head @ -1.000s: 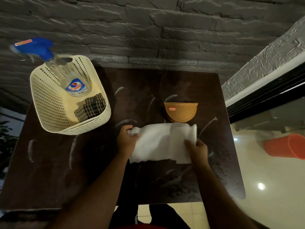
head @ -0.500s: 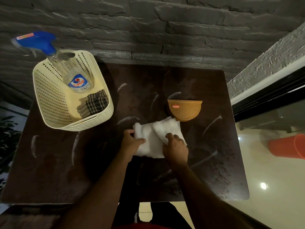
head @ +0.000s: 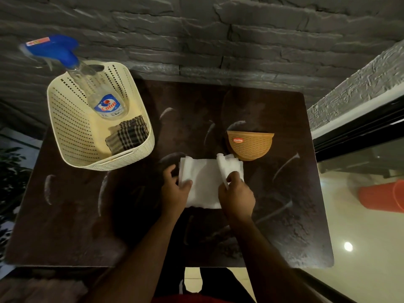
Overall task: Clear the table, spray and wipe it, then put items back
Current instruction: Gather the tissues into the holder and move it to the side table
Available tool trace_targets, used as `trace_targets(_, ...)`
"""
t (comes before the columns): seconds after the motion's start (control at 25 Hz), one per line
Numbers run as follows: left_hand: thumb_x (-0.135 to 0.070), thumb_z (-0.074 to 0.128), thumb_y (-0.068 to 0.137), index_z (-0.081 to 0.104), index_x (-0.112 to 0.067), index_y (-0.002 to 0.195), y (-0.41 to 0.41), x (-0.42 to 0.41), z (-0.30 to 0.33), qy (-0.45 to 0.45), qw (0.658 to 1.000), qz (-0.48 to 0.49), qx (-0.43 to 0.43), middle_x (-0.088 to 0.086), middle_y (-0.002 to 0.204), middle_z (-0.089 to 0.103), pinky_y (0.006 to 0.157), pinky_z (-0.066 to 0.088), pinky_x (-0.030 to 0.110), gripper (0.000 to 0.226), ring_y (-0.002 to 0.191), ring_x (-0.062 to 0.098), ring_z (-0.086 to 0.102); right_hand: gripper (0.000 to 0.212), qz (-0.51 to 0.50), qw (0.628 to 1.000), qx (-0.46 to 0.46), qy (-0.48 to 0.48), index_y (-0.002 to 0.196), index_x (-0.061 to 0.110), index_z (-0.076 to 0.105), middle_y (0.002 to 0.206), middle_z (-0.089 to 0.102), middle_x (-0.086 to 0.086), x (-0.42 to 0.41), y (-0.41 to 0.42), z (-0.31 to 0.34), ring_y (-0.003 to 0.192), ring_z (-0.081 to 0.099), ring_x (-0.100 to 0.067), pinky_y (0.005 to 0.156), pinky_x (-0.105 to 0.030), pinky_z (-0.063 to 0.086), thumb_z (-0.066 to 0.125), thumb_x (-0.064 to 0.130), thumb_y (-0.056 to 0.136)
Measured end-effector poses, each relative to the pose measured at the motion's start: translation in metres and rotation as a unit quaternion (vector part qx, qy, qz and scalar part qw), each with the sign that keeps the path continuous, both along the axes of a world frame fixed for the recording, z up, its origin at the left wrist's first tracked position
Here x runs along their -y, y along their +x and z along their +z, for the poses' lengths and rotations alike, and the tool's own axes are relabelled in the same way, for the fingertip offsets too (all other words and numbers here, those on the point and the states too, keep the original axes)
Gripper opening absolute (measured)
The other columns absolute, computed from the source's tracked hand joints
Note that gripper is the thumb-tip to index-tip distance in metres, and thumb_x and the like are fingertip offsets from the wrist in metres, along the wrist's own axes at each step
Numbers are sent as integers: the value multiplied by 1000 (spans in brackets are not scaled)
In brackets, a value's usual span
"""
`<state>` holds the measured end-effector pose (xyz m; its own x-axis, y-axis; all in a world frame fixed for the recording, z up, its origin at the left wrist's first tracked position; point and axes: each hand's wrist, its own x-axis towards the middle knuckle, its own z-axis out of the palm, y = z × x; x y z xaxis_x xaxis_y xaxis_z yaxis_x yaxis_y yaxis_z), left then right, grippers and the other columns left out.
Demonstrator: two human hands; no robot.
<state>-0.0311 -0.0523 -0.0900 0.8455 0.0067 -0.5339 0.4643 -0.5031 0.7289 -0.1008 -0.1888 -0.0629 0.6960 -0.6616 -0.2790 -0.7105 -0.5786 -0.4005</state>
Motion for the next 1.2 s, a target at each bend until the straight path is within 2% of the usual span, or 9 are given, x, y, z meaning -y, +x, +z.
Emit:
trace_targets(0.08,-24,73,85,35,-19,141,2,-1,-3,-9,1000,-7,7,13,128,62,86,52,36,68,113,28,61,11,-41,997,15,57,97,22,56,89,67,2,-2,-2,7,76,65,-18,64,-36,58,57,28,89)
trace_targets(0.16,-17,72,86,43,-18,138,10,-4,-6,-11,999,-47,24,10,130,61,94,51,39,60,117,28,59,6,-131,983,77,105,92,25,59,83,65,7,11,-7,22,73,65,-13,64,-37,59,61,29,88)
trace_targets(0.28,-4,67,87,59,-16,126,15,-7,-8,11,991,-106,78,9,129,61,96,47,34,42,119,27,56,11,-171,970,166,40,82,29,54,74,60,11,41,-20,52,68,62,-8,63,-41,59,64,25,87)
trace_targets(0.4,-3,65,88,67,-12,120,9,-11,-11,4,990,-99,98,8,123,66,97,49,34,33,115,26,60,6,-68,989,125,-29,92,26,56,77,60,11,40,-16,58,68,61,-10,61,-34,55,61,29,90)
trace_targets(0.56,-5,68,87,64,-11,126,7,-14,-13,18,992,-81,95,10,126,65,96,48,30,39,116,25,61,20,65,996,-54,6,108,25,57,99,67,3,-2,5,13,84,65,-21,73,-34,54,53,34,90)
trace_targets(0.64,-8,70,86,61,-12,130,9,-15,-11,29,989,-100,103,9,129,63,94,44,24,45,117,24,60,25,106,990,-92,21,113,21,55,108,67,-1,-19,11,-6,90,65,-24,74,-33,53,50,32,91)
trace_targets(0.8,-15,77,80,56,-13,135,9,-21,-16,60,979,-149,122,11,134,59,100,44,31,59,122,26,57,26,138,988,-66,-3,116,19,57,110,66,-4,-26,8,-16,88,66,-26,72,-35,56,48,30,94)
trace_targets(0.92,-19,77,80,51,-15,140,11,-22,-16,77,975,-174,113,9,138,56,101,40,29,65,126,25,53,28,157,986,-45,-26,116,19,59,107,66,-4,-26,6,-17,86,66,-27,68,-34,55,49,31,93)
trace_targets(1.2,-18,77,80,44,-15,144,10,-23,-14,81,969,-207,109,9,143,51,105,38,30,72,130,24,49,23,187,982,-27,-31,109,15,62,93,62,-6,-37,10,-24,75,63,-26,58,-26,39,48,25,92)
